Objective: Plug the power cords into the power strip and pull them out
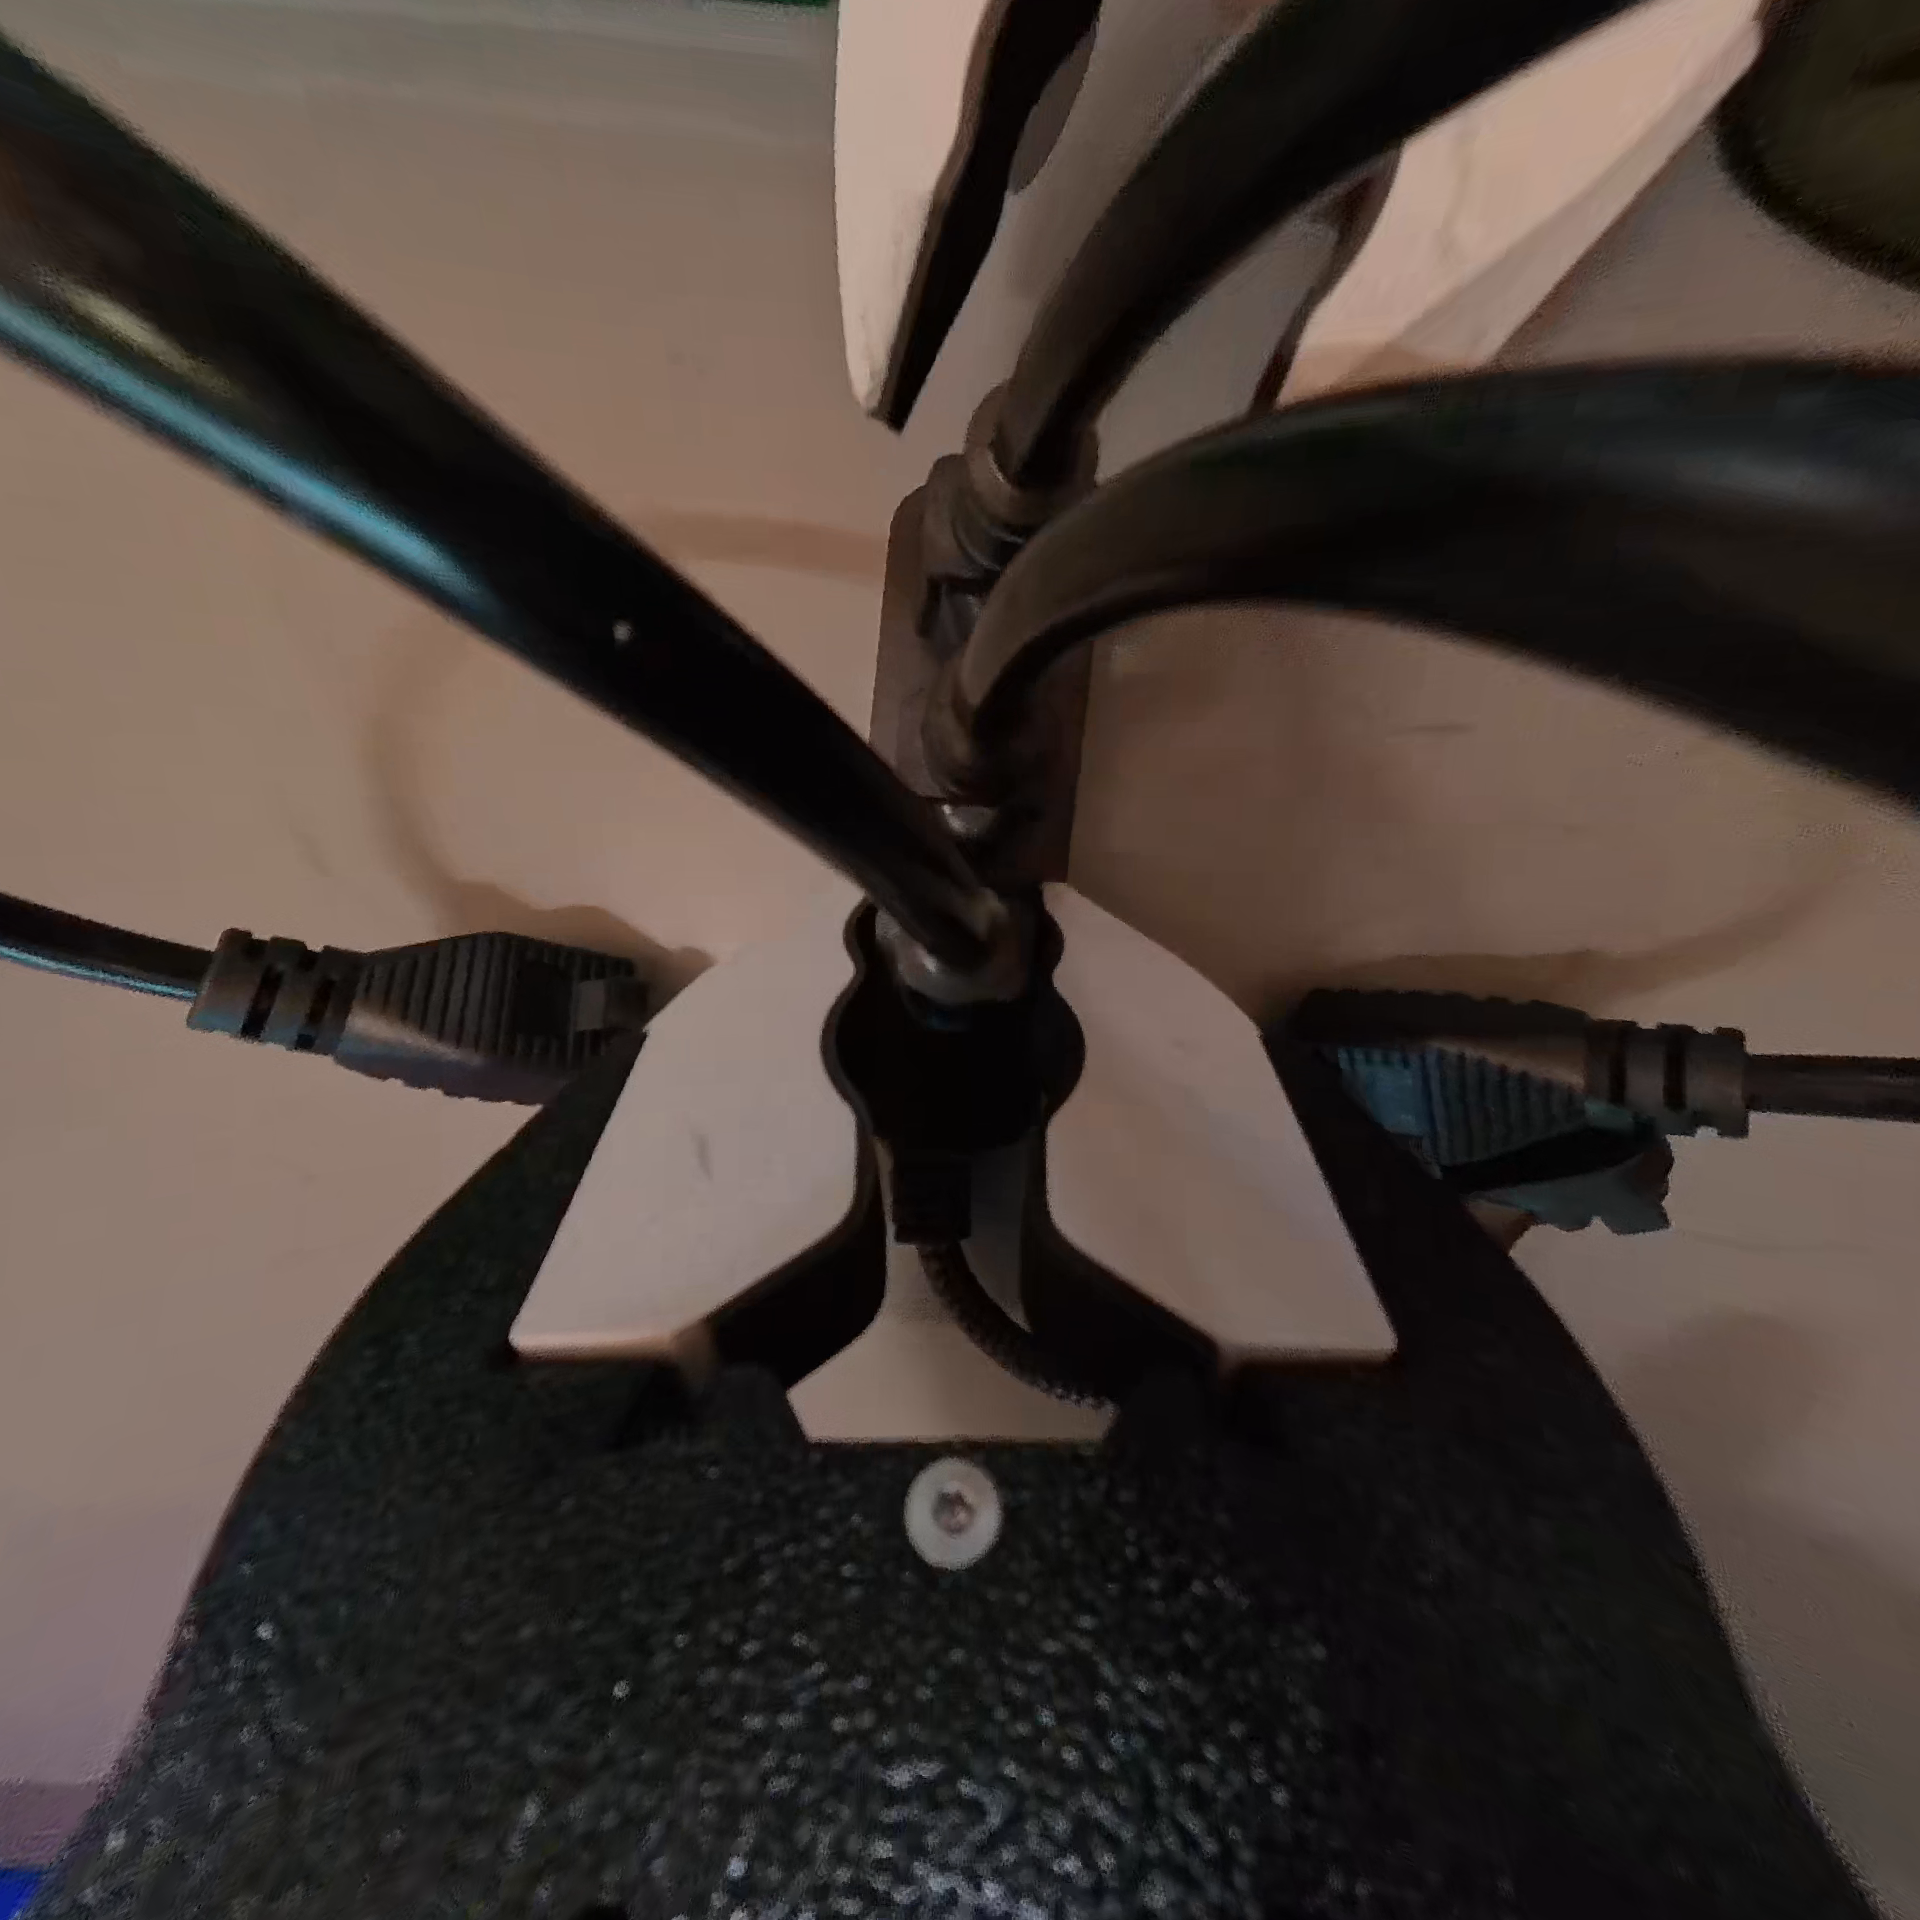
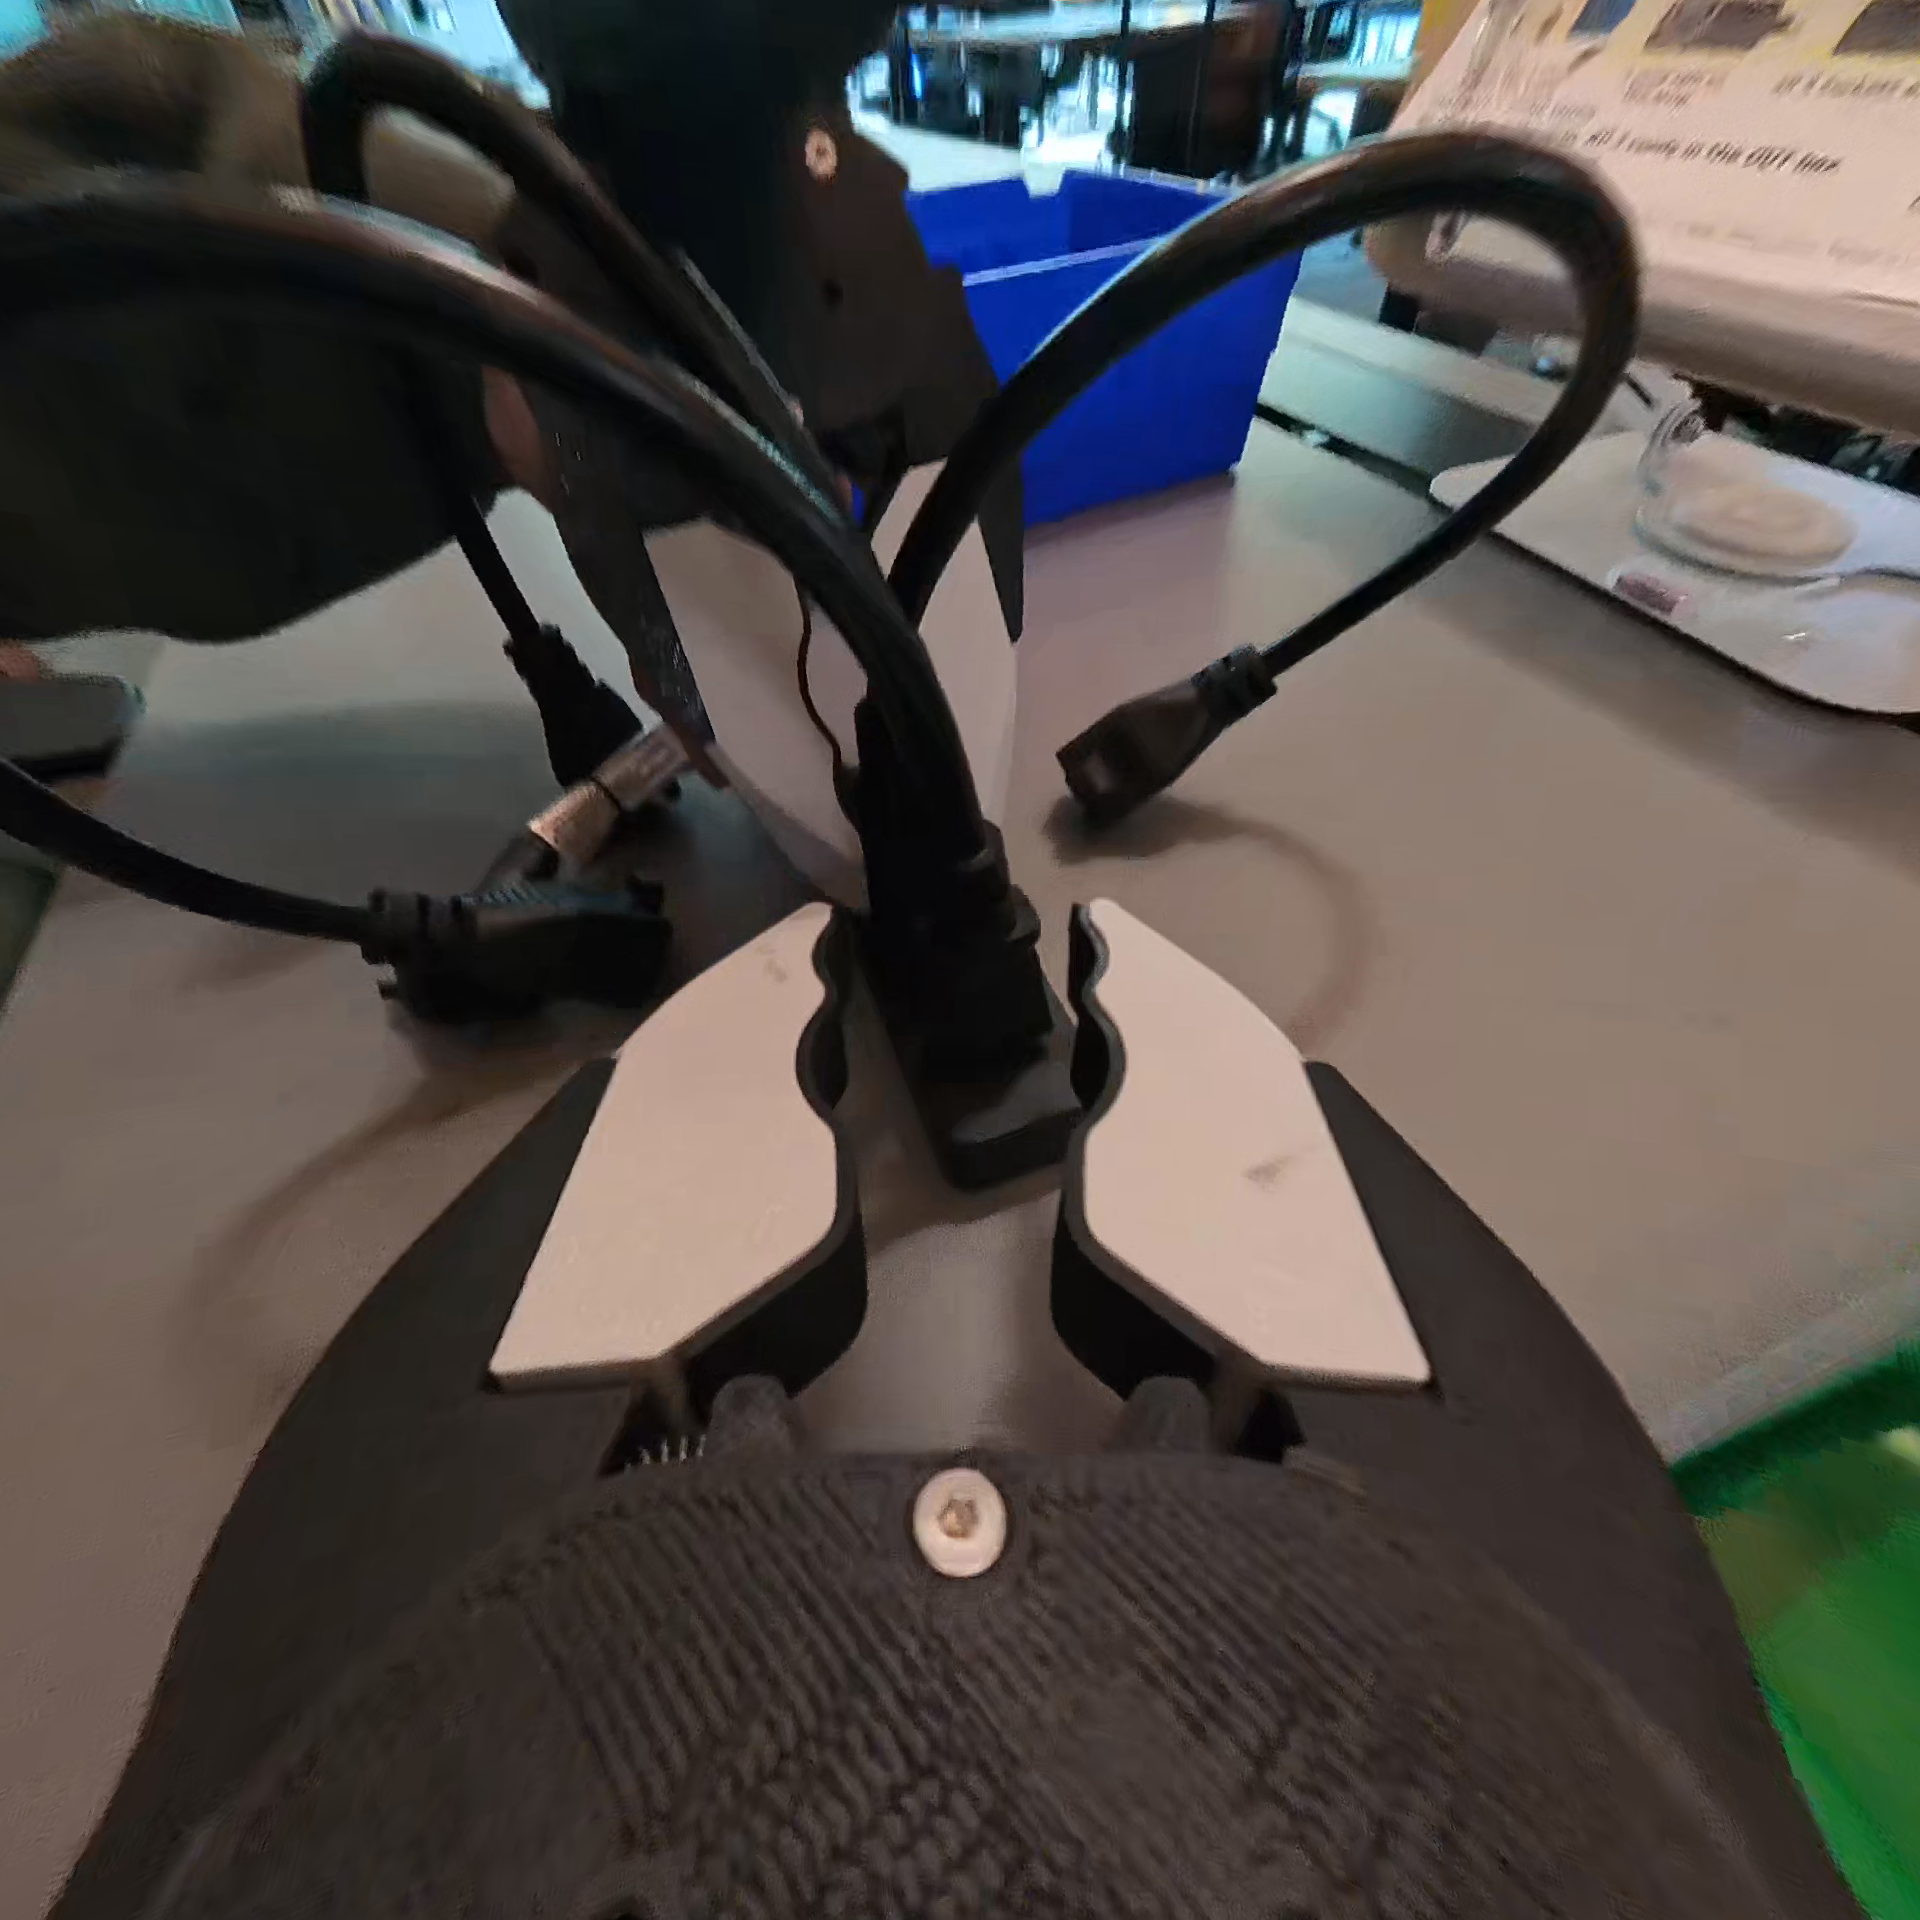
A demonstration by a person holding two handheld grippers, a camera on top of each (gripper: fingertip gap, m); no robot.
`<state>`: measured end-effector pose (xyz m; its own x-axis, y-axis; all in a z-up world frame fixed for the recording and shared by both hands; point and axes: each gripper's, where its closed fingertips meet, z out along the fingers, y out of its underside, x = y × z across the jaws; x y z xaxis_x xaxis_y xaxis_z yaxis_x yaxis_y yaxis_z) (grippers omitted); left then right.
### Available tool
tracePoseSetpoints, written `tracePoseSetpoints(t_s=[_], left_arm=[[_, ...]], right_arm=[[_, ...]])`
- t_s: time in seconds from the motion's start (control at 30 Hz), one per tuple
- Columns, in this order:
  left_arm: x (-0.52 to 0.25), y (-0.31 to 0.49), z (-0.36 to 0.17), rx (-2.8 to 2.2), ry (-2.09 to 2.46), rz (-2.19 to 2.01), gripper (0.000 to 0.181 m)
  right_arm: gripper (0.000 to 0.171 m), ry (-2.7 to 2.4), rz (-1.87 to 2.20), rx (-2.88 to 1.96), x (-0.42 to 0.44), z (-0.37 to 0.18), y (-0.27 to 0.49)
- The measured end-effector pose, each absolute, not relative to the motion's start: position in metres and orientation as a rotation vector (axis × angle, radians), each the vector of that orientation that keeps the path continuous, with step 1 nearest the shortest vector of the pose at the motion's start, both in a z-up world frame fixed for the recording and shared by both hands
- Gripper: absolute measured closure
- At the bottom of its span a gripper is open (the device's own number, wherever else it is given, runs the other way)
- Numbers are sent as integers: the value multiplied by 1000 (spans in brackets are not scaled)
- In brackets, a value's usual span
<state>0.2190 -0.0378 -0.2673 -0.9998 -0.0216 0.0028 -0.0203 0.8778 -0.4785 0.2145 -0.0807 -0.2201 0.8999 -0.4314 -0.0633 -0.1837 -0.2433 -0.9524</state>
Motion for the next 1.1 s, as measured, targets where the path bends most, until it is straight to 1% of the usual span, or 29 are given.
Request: tracePoseSetpoints(t_s=[0.03, 0.13, 0.23, 0.33, 0.43, 0.5, 0.63, 0.73, 1.1], left_arm=[[219, -38, -267, -32, 3039, -799, 155], [219, -39, -266, -32, 3023, -882, 155], [216, -34, -263, -64, 3036, -950, 142], [217, -28, -264, -33, 3030, -933, 135], [215, -18, -277, 25, 3069, -761, 126], [215, -22, -282, 70, 3051, -751, 128], [218, -29, -291, 65, 3076, -731, 135], [220, -33, -292, 92, 3068, -753, 137], [219, -32, -292, 80, 3078, -721, 137]], right_arm=[[130, 455, -251, -1851, 214, -224, -78], [130, 455, -290, -1968, 217, -239, -77], [129, 442, -284, -2005, 217, -244, -78], [126, 439, -260, -2014, 220, -246, -80], [121, 402, -204, -2056, 217, -251, -81], [120, 379, -184, -2076, 216, -254, -82], [131, 365, -198, -2107, 221, -258, -80], [144, 331, -204, -2125, 219, -259, -77], [144, 277, -204, -2101, 221, -255, -70]])
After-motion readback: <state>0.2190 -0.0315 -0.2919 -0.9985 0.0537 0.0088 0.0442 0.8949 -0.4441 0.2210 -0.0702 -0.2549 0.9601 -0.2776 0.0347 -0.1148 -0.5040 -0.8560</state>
